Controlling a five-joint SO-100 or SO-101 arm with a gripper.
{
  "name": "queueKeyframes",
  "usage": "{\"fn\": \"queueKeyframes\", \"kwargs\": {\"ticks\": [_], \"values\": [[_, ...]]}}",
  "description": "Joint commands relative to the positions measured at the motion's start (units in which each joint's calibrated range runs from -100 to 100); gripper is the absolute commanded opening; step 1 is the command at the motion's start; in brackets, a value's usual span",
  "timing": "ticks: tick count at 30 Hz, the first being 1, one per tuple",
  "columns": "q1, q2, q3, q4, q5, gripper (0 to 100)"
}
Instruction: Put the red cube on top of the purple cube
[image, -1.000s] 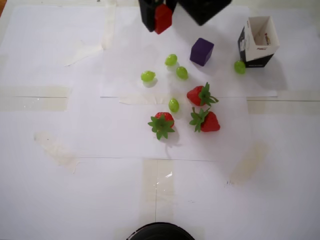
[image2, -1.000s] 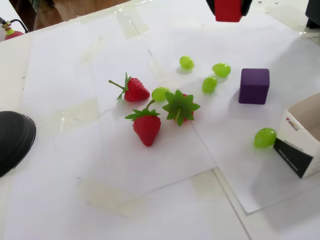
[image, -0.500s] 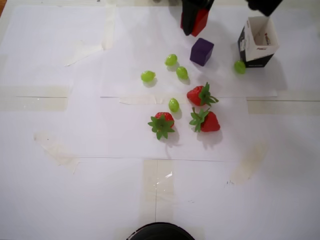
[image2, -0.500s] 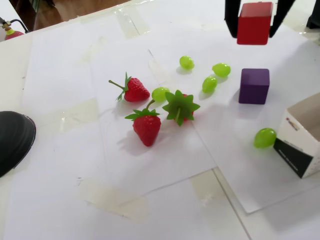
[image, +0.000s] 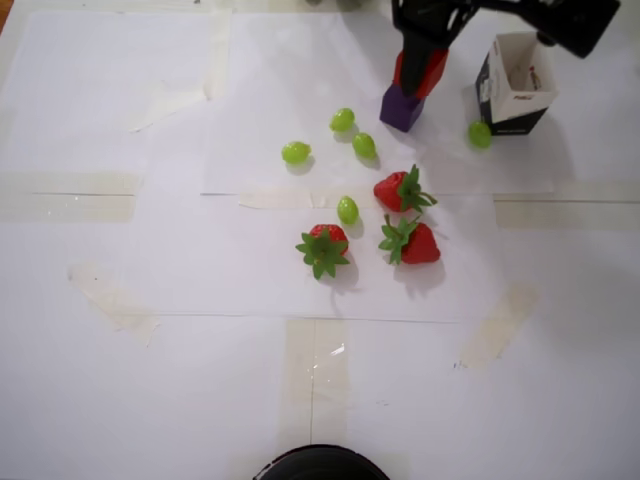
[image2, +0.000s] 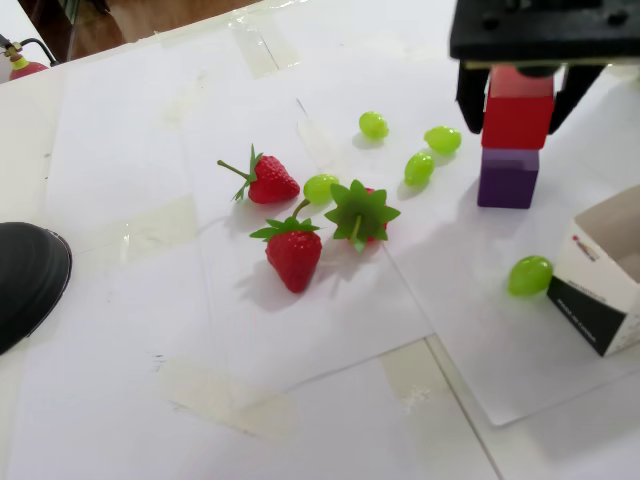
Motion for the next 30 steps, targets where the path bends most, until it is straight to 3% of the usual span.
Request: {"fn": "queueKeyframes", "kwargs": {"ticks": [1,30], "values": [[0.1,0.1,0.4,-1.9,-0.5,8],[0.5,1.5,6.0,-4.4,-0.5,10]]}}
